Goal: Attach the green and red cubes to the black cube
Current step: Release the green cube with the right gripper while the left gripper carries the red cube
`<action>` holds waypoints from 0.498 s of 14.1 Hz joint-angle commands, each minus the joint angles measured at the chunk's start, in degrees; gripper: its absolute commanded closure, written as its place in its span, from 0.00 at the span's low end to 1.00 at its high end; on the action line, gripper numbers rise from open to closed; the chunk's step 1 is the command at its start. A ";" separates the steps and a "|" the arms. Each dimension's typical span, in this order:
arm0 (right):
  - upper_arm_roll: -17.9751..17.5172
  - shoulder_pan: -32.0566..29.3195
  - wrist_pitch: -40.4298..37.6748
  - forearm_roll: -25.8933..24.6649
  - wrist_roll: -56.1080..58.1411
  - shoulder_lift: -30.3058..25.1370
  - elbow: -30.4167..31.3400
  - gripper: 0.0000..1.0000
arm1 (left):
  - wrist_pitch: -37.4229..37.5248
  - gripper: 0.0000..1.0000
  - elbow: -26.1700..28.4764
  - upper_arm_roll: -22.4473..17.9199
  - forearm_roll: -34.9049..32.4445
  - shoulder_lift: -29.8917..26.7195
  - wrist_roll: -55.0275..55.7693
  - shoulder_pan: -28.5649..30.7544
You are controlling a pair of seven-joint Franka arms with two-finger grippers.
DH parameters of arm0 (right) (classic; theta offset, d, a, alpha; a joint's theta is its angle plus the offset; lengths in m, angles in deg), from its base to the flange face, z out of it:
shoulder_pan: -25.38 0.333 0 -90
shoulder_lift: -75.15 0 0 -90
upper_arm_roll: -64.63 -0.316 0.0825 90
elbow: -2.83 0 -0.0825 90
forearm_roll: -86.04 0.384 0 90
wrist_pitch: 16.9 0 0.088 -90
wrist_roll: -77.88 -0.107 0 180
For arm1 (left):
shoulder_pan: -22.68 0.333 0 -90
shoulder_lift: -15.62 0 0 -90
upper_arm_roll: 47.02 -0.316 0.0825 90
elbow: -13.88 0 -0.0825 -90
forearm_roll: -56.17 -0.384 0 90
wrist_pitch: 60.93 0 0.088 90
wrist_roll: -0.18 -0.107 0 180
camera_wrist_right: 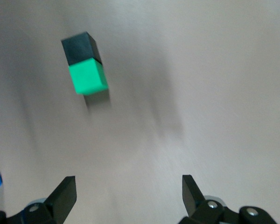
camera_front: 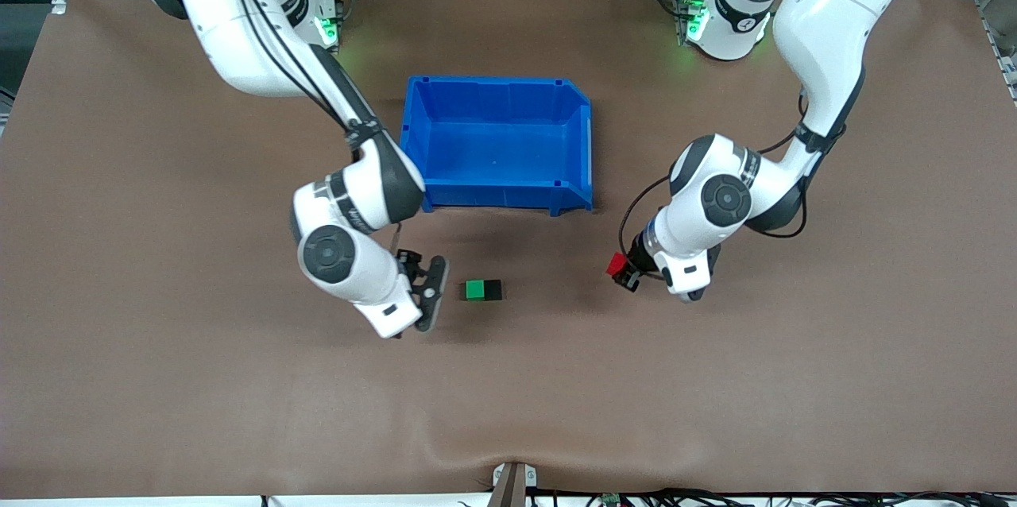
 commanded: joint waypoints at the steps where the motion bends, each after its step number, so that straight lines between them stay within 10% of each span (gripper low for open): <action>1: -0.81 -4.25 -2.03 0.07 -0.44 -6.32 3.79 0.00 | 0.70 1.00 -10.54 -0.32 -0.71 7.16 7.11 -4.37; 7: -0.81 -15.33 -8.69 0.07 -7.09 -16.96 7.31 0.00 | 0.70 1.00 -21.45 -0.59 0.78 15.86 18.01 -8.60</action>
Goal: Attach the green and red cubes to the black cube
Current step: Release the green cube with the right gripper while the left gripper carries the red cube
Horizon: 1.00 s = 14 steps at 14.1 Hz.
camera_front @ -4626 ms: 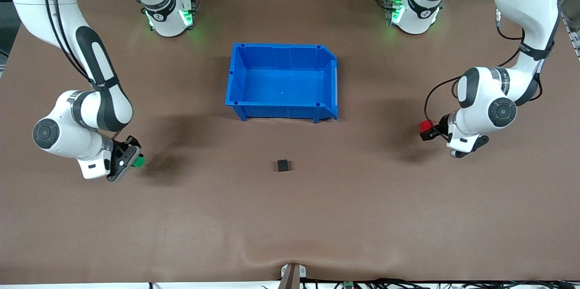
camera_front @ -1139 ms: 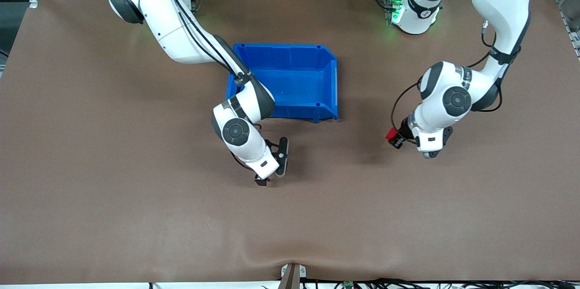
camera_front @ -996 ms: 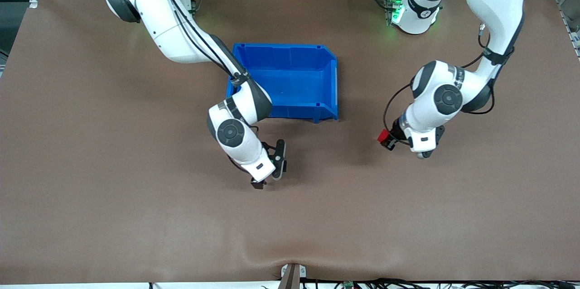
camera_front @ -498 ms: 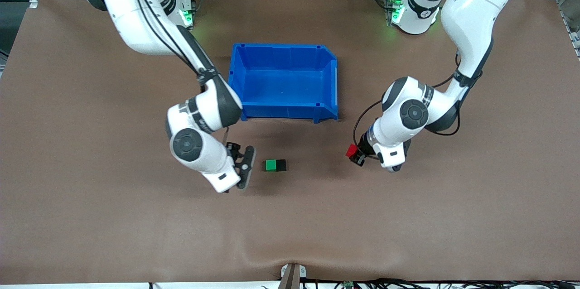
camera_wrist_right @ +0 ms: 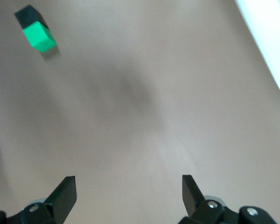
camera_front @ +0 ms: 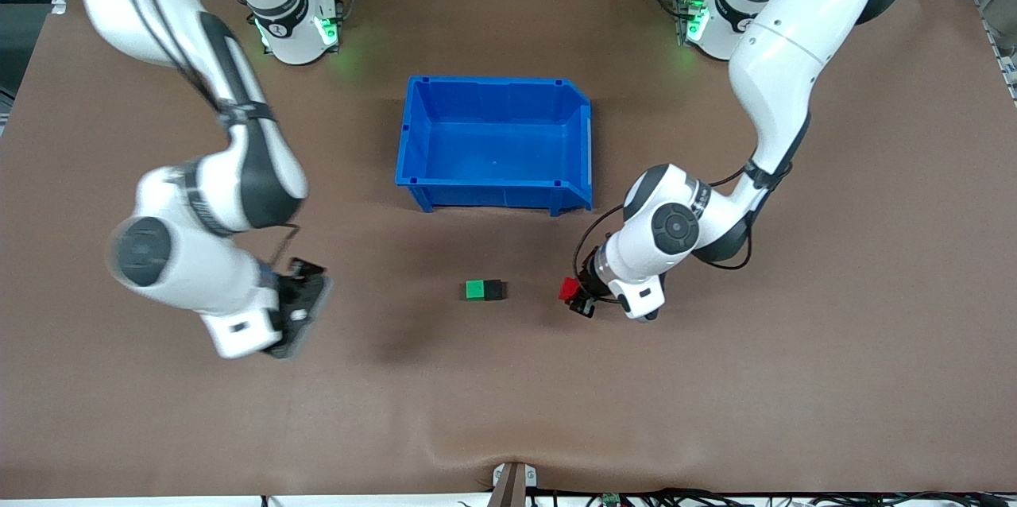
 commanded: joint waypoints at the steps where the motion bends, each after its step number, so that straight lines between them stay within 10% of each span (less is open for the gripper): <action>1: -1.19 -3.30 -4.71 0.05 -8.13 -7.65 4.02 0.00 | 0.61 1.00 -6.23 -0.36 0.63 4.09 5.75 -2.11; 8: -1.71 -14.26 -15.18 -1.97 -16.00 -15.83 2.62 0.00 | -0.62 1.00 -6.50 -0.36 0.81 6.38 16.12 -4.93; 14: 5.57 -13.50 -25.36 -2.41 -18.33 -21.45 2.96 0.00 | -6.14 1.00 -8.78 -1.67 0.81 8.84 22.28 -8.79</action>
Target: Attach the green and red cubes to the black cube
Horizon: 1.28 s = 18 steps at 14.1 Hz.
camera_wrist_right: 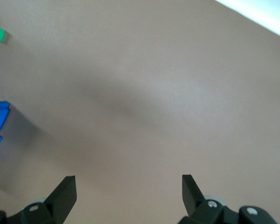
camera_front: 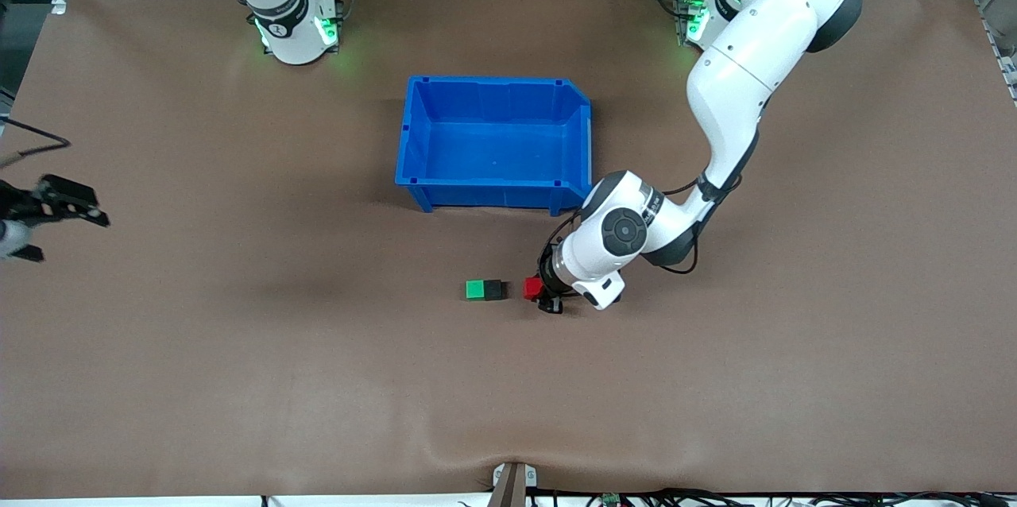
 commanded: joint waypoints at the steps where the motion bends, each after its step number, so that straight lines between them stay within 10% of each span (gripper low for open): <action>1: 1.27 2.19 -4.39 -1.04 -11.27 -4.79 3.58 0.00 | -2.38 1.00 -3.20 -2.34 0.63 1.95 2.08 -3.53; 9: 1.01 3.42 0.43 -3.33 -27.61 -19.29 19.40 0.00 | -2.29 1.00 -3.20 -6.74 0.72 2.48 2.17 -8.37; 18: 0.75 5.01 -3.87 -2.36 -39.56 -19.75 18.01 0.00 | -2.47 1.00 -3.20 -7.71 1.07 4.06 3.40 -11.36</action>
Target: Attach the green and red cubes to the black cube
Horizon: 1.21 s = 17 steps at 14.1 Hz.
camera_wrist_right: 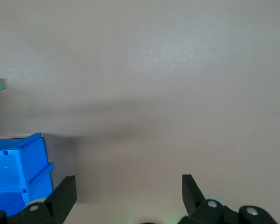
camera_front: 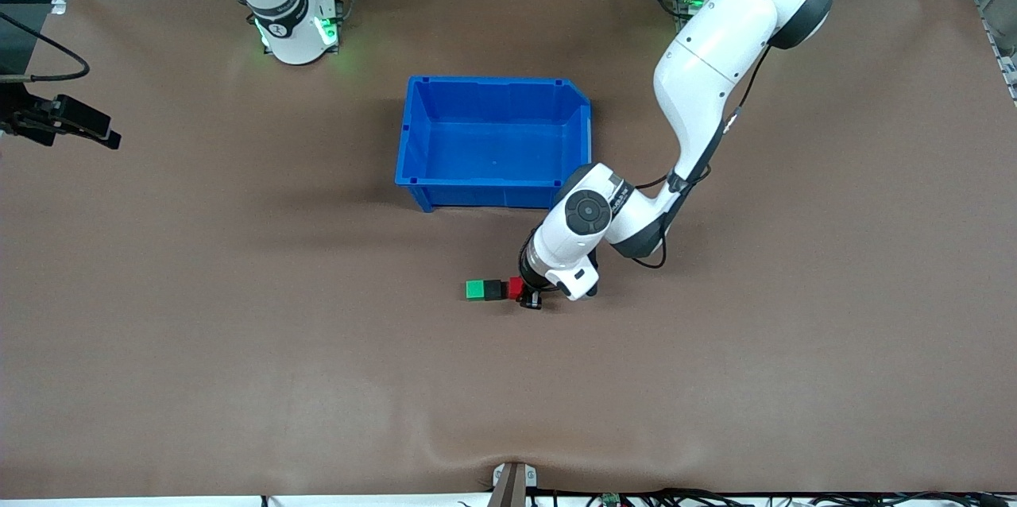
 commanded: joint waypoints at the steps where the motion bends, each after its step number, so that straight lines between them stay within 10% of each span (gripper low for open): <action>1: 0.02 0.42 -3.61 -0.30 -1.52 -1.71 -0.93 0.00 | -0.61 1.00 -0.84 -0.32 0.91 3.31 2.22 -3.09; 17: 0.11 1.91 -6.36 -0.56 -1.07 -1.09 -3.93 0.00 | -1.67 1.00 -2.60 -2.26 0.91 4.80 5.47 -6.52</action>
